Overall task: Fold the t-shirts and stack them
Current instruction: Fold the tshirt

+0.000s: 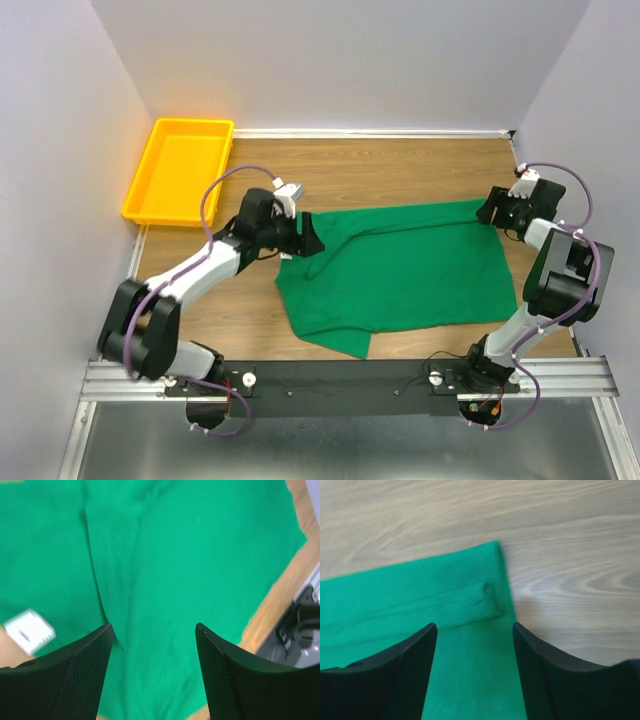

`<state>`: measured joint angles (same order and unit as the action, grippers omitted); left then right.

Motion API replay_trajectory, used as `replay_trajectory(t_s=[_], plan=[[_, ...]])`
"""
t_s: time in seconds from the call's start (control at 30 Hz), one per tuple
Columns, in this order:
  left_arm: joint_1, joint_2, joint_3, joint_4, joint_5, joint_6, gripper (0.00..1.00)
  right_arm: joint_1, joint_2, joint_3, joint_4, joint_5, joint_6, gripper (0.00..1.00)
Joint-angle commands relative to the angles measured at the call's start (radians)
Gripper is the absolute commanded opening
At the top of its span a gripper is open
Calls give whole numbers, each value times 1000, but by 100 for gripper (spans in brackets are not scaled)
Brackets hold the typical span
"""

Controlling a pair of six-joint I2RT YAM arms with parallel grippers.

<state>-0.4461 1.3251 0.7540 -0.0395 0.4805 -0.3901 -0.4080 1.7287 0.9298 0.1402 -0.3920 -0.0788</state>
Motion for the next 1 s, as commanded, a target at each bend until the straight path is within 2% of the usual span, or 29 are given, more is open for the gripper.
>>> replay_trajectory(t_s=[0.0,0.1,0.23,0.37,0.63,0.83,0.97], plan=[[4,223,117,-11,-22,39,74,-6,2,67,-219,-235,-113,71],[3,327,198,-10,-19,57,74,-6,-15,69,-274,-330,-127,71],[0,501,376,-89,-22,91,72,-6,-55,70,-310,-337,-128,71],[-2,578,455,-152,-31,125,68,-6,-96,63,-340,-331,-127,72],[-8,612,461,-169,30,149,53,-6,-101,67,-349,-334,-101,72],[-20,629,462,-178,36,149,50,-6,-104,75,-352,-334,-95,72],[-25,625,467,-181,50,149,35,-6,-109,75,-353,-332,-95,72]])
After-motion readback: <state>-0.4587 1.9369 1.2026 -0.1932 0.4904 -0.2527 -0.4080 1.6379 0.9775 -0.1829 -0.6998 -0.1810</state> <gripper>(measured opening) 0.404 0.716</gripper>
